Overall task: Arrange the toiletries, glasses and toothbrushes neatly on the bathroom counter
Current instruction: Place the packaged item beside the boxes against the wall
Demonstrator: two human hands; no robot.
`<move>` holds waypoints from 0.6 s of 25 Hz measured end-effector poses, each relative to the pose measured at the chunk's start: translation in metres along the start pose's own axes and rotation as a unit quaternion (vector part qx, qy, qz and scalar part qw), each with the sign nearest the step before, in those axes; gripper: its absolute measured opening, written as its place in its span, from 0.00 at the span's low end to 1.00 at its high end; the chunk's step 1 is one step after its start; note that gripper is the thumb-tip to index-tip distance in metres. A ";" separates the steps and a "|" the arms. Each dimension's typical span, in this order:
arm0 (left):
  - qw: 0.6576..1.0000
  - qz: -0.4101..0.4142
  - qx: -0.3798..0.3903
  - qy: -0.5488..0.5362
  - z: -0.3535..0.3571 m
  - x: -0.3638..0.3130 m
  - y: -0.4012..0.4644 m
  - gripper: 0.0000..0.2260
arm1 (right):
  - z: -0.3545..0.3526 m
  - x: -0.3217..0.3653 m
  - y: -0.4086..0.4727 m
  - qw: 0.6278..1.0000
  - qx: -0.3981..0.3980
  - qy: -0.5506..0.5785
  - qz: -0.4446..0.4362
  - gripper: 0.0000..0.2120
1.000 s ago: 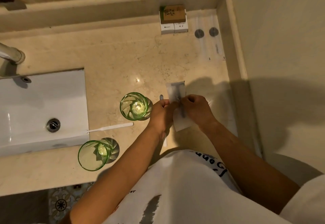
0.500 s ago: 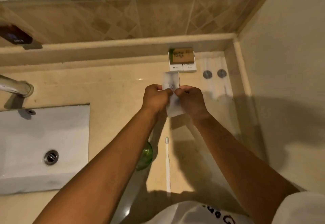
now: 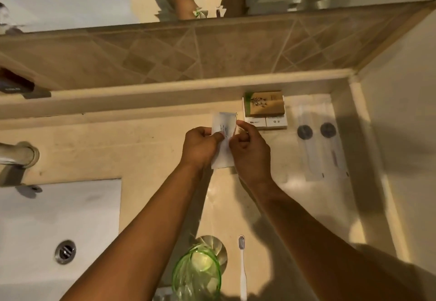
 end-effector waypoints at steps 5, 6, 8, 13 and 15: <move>0.989 0.079 -0.046 0.115 -0.005 -0.011 0.011 0.09 | 0.015 0.013 0.011 0.997 0.000 -0.028 -0.070 0.06; 0.978 0.112 -0.058 0.169 -0.007 -0.016 0.009 0.10 | 0.019 0.013 0.011 0.996 0.007 -0.041 -0.076 0.06; 0.942 0.171 -0.075 0.280 -0.010 -0.021 0.003 0.12 | 0.022 0.015 0.008 0.993 0.015 -0.076 -0.091 0.06; 0.887 0.309 -0.073 0.335 -0.021 -0.024 -0.014 0.21 | 0.012 0.012 0.000 0.985 0.011 -0.141 -0.095 0.12; 0.855 0.369 -0.022 0.363 -0.015 -0.022 -0.020 0.25 | 0.016 0.014 -0.003 0.979 0.044 -0.166 -0.112 0.15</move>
Point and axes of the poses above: each hand's wrist, its own y-axis towards the middle knuckle, its own z-axis out of the palm, x = y × z, the point moved 10 cm from there along y, towards the middle knuckle, and after that the axes turned 6 degrees about y, right-handed, at the moved point
